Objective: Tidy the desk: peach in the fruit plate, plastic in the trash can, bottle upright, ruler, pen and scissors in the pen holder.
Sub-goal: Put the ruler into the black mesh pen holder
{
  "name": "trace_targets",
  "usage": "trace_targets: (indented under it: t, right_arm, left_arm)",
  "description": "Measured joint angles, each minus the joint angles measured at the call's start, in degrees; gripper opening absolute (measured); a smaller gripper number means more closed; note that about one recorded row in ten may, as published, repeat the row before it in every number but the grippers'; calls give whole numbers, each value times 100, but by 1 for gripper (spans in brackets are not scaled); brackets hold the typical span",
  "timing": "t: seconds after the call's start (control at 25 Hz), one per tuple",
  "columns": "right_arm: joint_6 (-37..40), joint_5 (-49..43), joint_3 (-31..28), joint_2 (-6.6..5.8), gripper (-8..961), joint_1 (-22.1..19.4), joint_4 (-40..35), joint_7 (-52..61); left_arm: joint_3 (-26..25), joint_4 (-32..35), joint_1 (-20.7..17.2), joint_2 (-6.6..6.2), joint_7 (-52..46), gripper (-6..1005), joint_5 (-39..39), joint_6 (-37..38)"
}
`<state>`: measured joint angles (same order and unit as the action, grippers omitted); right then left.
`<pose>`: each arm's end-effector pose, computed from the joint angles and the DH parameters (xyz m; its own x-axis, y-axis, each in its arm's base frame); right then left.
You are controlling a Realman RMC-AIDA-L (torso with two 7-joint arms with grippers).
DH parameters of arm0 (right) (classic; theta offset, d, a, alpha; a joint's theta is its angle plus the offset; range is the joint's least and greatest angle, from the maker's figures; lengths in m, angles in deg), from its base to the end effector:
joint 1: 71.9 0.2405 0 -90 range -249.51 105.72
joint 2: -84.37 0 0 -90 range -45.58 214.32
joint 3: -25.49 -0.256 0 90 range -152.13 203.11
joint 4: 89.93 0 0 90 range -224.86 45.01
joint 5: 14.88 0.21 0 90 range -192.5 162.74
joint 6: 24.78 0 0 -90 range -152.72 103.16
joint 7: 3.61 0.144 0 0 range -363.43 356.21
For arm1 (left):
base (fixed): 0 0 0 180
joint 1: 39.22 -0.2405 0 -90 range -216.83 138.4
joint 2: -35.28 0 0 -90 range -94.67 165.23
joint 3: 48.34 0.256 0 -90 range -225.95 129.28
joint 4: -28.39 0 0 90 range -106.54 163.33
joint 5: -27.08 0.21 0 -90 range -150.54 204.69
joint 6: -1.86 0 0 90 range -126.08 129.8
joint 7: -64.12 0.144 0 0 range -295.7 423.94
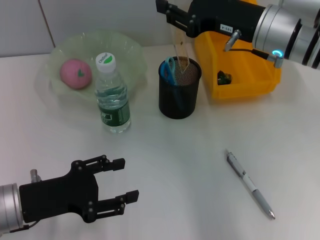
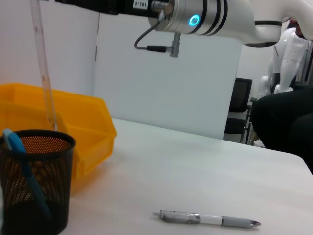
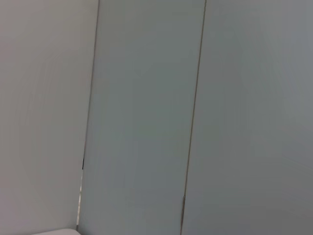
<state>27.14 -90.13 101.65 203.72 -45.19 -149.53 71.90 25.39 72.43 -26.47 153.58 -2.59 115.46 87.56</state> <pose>0.1490 0.4003 0.0171 0.7884 0.0708 -0.6111 -0.3483 -0.7675 -0.5382 -0.2683 0.2559 -0.0375 0.8257 0.1947 0.5295 0.2954 -0.9488 -0.1119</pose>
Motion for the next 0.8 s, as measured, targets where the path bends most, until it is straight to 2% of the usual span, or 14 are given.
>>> trace_targets:
  t: [0.44, 0.8]
  right_arm:
    - [104, 711, 33, -1, 378, 45, 536, -758]
    - [178, 740, 27, -1, 378, 63, 643, -888]
  left_arm:
    - [-34, 0, -27, -9, 40, 754, -22, 163]
    - [-61, 0, -33, -5, 39, 754, -34, 221]
